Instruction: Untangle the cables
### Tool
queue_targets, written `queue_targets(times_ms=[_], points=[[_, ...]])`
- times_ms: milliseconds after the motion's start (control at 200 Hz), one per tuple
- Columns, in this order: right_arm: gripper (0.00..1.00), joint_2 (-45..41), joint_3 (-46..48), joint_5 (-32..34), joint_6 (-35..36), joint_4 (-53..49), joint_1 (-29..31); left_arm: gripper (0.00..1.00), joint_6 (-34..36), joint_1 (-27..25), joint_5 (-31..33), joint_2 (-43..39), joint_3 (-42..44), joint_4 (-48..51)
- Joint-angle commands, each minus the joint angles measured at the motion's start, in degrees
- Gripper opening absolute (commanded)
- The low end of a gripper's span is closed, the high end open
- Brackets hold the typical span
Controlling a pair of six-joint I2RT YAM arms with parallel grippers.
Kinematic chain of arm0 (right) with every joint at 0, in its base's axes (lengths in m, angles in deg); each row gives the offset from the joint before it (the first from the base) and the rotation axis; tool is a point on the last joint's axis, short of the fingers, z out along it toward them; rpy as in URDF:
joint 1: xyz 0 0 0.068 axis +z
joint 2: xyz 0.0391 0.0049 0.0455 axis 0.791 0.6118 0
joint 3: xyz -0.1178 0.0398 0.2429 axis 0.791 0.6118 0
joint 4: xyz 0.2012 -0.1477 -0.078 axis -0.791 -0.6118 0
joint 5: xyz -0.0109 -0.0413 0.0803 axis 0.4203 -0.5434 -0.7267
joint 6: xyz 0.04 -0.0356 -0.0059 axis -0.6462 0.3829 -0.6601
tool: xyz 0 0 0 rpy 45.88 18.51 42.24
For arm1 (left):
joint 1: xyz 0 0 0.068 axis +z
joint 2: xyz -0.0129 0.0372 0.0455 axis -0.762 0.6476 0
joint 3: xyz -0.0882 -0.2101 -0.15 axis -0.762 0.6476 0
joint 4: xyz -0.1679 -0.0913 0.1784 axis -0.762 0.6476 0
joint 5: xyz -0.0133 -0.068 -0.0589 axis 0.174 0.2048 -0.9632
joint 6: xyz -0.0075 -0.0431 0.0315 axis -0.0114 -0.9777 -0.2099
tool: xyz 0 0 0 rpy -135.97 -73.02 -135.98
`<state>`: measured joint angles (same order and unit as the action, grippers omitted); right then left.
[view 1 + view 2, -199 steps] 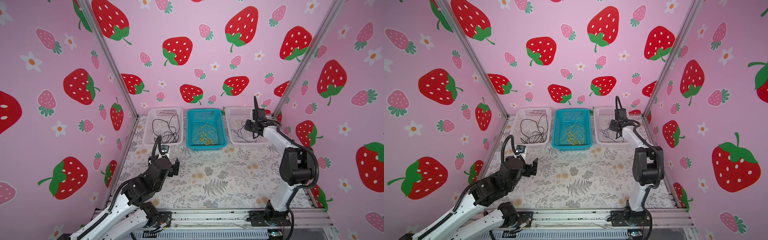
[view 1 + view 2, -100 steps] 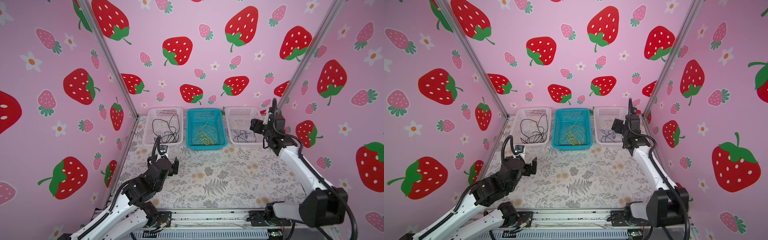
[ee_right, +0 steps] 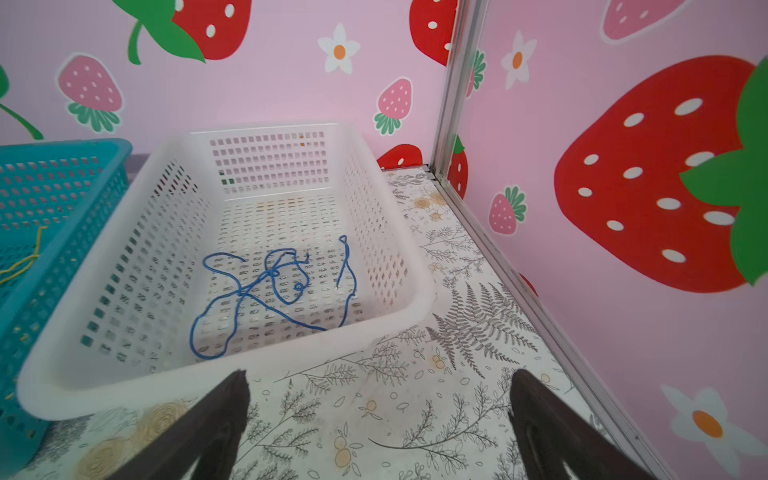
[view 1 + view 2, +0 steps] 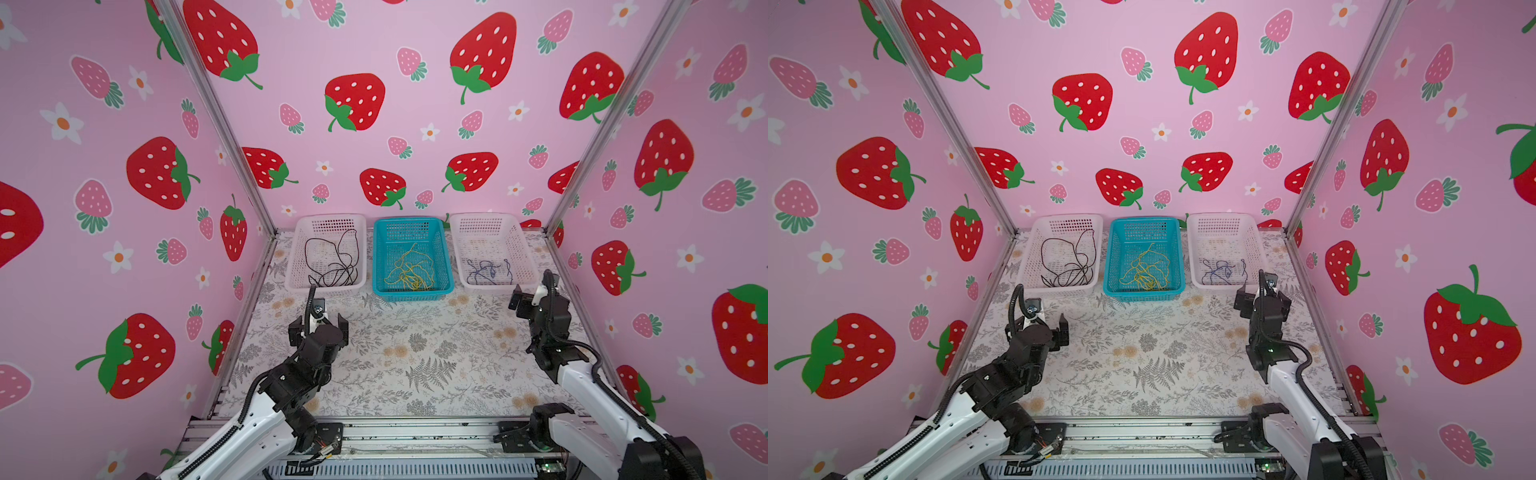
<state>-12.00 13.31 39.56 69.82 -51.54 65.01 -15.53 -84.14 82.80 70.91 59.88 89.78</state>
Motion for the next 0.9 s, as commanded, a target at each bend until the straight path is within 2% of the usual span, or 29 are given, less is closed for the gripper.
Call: queue_targets(times_ms=[0, 105, 230, 455, 550, 600, 665, 765, 865, 895], points=[[0.99, 4.08, 1.61, 3.12, 1.41, 13.46, -0.06, 0.99, 0.74, 6.95, -4.27, 2.3, 0.78, -8.29], [0.99, 11.53, 1.69, 2.48, 1.28, 17.38, -0.05, 0.99, -1.16, 15.19, -7.59, 5.65, 1.11, -11.83], [0.99, 17.75, 5.35, 4.1, 3.37, 29.22, -0.04, 0.99, 0.01, 20.27, -9.09, 11.16, 3.28, -21.85], [0.99, 26.66, 5.72, 3.66, 6.96, 38.49, 0.06, 0.99, 7.95, 24.57, -10.33, 28.56, 5.38, -43.58], [0.99, 28.88, 4.76, 3.14, 9.08, 40.25, 0.02, 0.99, 9.26, 26.24, -12.34, 36.21, 4.48, -49.25], [0.99, 30.85, 6.03, 3.52, 9.72, 45.25, -0.07, 0.99, 8.75, 27.19, -12.44, 39.55, 3.98, -51.77], [0.99, 33.47, 7.91, 3.53, 9.76, 51.67, -0.24, 0.99, 8.9, 28.15, -14.34, 42.63, 3.2, -54.59], [0.99, 33.52, 5.28, -0.99, 7.99, 45.29, -2.38, 0.99, 9.63, 29.47, -20.88, 47.45, 2.37, -58.37], [0.99, 35.51, 7.15, -4.0, 7.34, 50.22, -4.12, 0.99, 10.2, 30.33, -24.04, 53.04, 2.89, -64.78], [0.99, 36.09, 7.78, -4.13, 7.4, 52.47, -4.17, 0.99, 9.76, 30.81, -24.89, 52.93, 2.62, -63.86]])
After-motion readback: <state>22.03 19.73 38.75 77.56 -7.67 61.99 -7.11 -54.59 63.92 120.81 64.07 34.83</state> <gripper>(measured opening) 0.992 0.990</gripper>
